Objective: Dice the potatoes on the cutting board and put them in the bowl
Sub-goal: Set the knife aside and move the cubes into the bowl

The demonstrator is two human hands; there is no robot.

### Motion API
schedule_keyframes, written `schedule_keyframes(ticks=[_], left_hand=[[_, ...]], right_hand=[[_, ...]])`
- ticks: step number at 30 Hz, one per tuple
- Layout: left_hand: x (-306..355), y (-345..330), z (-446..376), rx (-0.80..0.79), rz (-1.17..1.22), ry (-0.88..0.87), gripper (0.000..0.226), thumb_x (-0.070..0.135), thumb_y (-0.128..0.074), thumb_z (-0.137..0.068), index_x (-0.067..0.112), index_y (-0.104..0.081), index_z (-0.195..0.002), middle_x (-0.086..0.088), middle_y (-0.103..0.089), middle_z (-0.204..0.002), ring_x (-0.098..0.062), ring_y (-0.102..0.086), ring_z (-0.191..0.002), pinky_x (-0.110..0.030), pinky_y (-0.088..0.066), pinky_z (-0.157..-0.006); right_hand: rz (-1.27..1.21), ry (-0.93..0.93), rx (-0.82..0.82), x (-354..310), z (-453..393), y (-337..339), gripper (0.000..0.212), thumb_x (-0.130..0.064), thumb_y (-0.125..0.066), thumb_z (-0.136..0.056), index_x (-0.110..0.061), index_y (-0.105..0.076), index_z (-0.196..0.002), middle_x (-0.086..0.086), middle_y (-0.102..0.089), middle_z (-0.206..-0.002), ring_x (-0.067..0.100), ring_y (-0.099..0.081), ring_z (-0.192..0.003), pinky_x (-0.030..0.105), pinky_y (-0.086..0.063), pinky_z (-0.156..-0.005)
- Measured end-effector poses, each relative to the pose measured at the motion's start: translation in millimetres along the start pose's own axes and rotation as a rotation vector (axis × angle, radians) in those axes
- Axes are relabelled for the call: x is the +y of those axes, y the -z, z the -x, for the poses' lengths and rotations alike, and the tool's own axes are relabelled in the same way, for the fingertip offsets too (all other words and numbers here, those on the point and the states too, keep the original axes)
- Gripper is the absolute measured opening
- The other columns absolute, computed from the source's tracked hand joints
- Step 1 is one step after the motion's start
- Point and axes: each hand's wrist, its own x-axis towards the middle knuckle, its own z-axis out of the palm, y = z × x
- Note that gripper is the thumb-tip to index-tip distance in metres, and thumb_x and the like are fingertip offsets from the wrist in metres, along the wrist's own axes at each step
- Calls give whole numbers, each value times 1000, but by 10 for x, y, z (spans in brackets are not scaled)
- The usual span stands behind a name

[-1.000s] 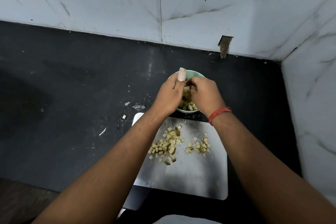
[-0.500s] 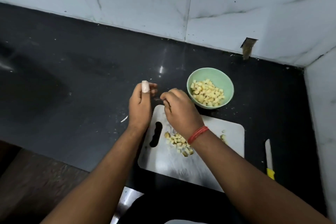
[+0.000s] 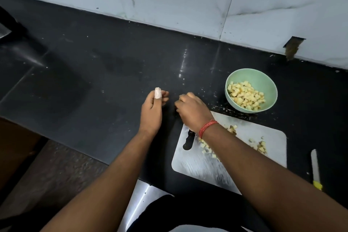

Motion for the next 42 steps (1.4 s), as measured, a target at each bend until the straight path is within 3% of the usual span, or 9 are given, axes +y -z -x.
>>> schedule_keyframes(ticks=[7,12,18,22,26,30,33,36,42], left_hand=[[151,-326,-42,-170,-21,-90,43,52,-41,-103,22,-70,-109,9,-73,-110,-12,-69,-106,-46,-53,-101],[274,-815,84,-365,-132,-192,47,55,-41,-101,22,-69,-115,13,-71,-107,-6,-66,-105,-40,-54,-96],[149,-990,349,-620,-430,-478,40,44,-44,-101,16,-65,-120,5,-67,-121,-8,-59,-112,-38,-49,-96],[-181,-813,571,-792,-725,-771,54,49,-47,-99,10,-59,-133,-5,-55,-143,-19,-47,-134,-47,-28,-121],[-354,-757,817,-802,-887,-786,89,77,-38,-94,10,-39,-153,-7,-33,-162,-21,-23,-153,-47,-10,-127],[-348,-846,849,-802,-967,-737,102,83,-31,-91,11,-16,-162,-6,-11,-170,-18,-8,-156,-33,-2,-127],[-388,-952,850,-812,-981,-760,100,78,-34,-94,8,-13,-162,-11,-14,-169,-20,-10,-156,-34,-7,-127],[-449,-1041,851,-762,-962,-803,94,72,-35,-97,2,-22,-158,-18,-34,-159,-25,-26,-148,-39,-21,-125],[-444,-1095,906,-631,-924,-797,66,44,-46,-91,2,-42,-142,-13,-52,-129,-29,-47,-116,-47,-47,-102]], right_hand=[[-112,-347,421,548,320,750,10,-13,-61,-88,-17,-66,-96,1,-60,-98,23,-50,-96,34,-44,-82],[-71,-479,194,1133,522,899,15,-14,-59,-90,-17,-64,-104,3,-58,-107,29,-49,-108,42,-43,-94],[-223,-380,427,978,1094,973,14,-9,-54,-94,-11,-65,-103,1,-59,-104,17,-53,-101,30,-43,-89],[-210,-331,283,888,1732,667,20,-23,-53,-96,-14,-64,-110,-2,-59,-108,17,-52,-103,33,-44,-91],[-144,-411,104,1020,2118,404,47,-45,-45,-94,-18,-55,-131,-2,-51,-137,18,-42,-130,41,-31,-113],[-56,-276,-78,1032,2033,294,60,-50,-35,-99,-23,-27,-153,-5,-24,-160,12,-13,-149,39,-8,-123],[-14,-174,-126,1046,1877,247,63,-50,-31,-101,-21,-21,-155,-4,-17,-162,11,-6,-150,36,-6,-123],[15,-118,-100,1047,1798,188,58,-44,-36,-100,-16,-31,-151,0,-29,-158,15,-19,-148,33,-8,-122],[-41,-92,30,1028,1769,193,43,-35,-45,-96,-13,-54,-131,3,-54,-132,22,-45,-125,33,-36,-111]])
